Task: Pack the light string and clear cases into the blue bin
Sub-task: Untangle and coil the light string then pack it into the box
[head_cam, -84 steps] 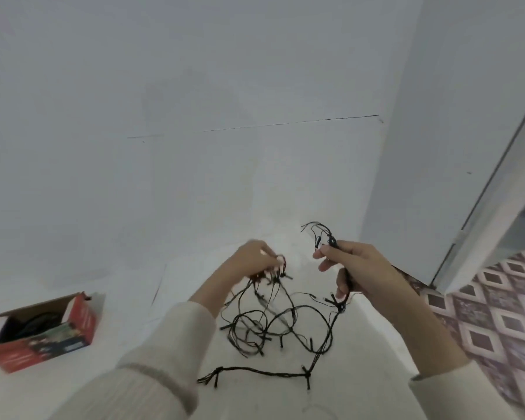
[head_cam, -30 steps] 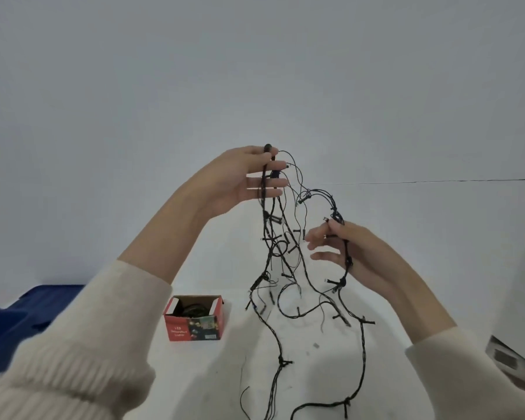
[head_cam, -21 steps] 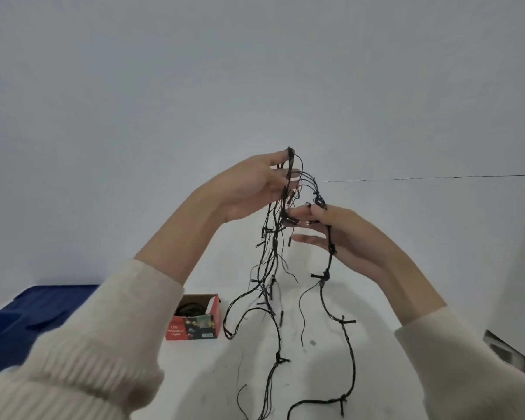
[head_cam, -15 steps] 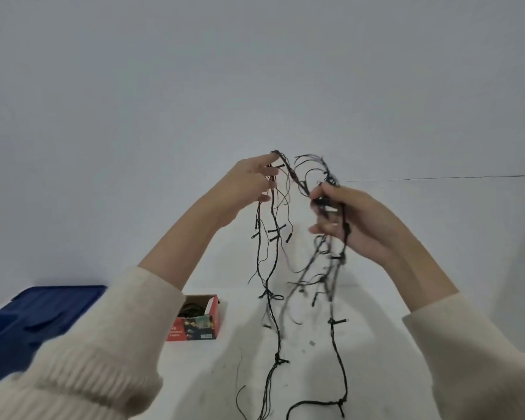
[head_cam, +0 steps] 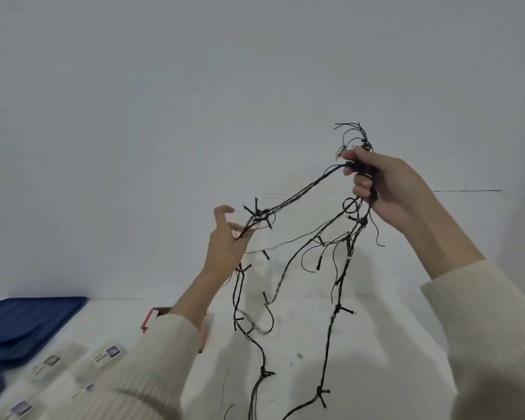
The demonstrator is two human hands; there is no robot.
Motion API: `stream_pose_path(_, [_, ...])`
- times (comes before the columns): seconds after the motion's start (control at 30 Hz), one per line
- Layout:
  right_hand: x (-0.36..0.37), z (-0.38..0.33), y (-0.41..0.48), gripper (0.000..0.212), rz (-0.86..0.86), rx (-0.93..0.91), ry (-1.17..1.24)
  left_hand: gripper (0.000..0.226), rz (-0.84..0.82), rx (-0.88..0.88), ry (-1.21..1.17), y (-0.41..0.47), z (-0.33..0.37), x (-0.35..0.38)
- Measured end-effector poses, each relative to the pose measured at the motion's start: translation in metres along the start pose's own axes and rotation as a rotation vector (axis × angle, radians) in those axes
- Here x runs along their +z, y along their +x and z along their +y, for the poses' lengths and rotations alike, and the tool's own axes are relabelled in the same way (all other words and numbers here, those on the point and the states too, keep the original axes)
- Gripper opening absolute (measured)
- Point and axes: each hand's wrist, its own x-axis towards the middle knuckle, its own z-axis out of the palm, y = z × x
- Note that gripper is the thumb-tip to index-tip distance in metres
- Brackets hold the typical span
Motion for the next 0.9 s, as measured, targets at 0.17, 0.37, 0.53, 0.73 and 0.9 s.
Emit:
stream_pose_path(0.17, [-0.023,0.008,0.004,0.017,0.131,-0.006,-0.093,0.027,-0.650,-0.225,-0.010,-0.002,0.001,-0.030])
stream_pose_path(0.37, [-0.031,0.016,0.004,0.018,0.106,0.047,-0.191,0.035,-0.715,-0.341,-0.465,-0.004,0.015,-0.044])
stream_pose_path(0.53, [-0.029,0.020,0.003,0.019,0.025,0.102,-0.277,0.014,-0.539,-0.147,-0.268,-0.004,0.032,-0.040])
stream_pose_path(0.73, [-0.025,0.021,-0.003,0.022,-0.208,0.267,-0.564,0.022,-0.474,-0.176,-0.071,-0.003,0.045,-0.038])
stream_pose_path(0.9, [-0.026,0.023,-0.004,0.021,-0.184,0.250,-0.548,0.027,-0.521,-0.136,0.114,-0.007,0.047,-0.043])
